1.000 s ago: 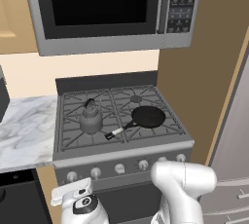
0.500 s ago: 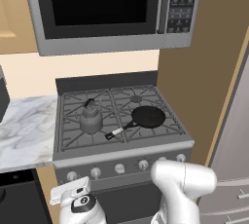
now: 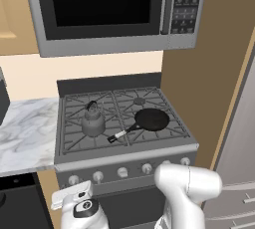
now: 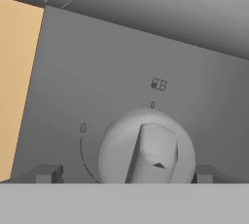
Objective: Pick the kettle from the counter and place it on a stove burner. Then turn the burner on.
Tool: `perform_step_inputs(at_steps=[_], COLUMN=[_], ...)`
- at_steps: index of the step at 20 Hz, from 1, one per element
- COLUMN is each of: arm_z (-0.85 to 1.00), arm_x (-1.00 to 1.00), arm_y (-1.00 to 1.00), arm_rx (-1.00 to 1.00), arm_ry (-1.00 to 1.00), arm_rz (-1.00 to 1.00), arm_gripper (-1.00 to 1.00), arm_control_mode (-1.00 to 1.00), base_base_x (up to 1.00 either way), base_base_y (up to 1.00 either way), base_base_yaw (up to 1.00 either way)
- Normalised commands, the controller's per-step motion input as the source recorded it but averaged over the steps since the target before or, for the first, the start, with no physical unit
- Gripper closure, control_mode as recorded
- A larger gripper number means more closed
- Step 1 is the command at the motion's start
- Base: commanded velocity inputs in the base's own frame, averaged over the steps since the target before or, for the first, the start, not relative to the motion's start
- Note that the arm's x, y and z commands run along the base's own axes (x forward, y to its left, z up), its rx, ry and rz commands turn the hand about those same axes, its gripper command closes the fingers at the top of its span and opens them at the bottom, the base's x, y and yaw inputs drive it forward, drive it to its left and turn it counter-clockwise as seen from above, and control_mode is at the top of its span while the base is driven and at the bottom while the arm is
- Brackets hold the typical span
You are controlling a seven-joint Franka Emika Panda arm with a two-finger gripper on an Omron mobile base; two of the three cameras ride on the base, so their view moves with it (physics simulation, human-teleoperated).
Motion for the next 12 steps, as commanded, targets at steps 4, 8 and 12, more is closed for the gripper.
perform_step_inputs(at_steps=[4,8,12], arm_z=[0.00,0.02,0.02], arm_x=[-0.07,0.00,0.00], arm_y=[0.00,0.03,0.05], arm_rx=[0.00,0.00,0.00], arm_ry=[-0.03,-0.08,-0.07], arm_rz=[0.00,0.00,0.00], arm_gripper=[-1.00,-1.00,-1.00], arm_control_mode=[-1.00,-1.00,-1.00], base_base_x=[0.00,0.00,0.00], base_base_y=[0.00,0.00,0.00], base_base_yaw=[0.00,0.00,0.00])
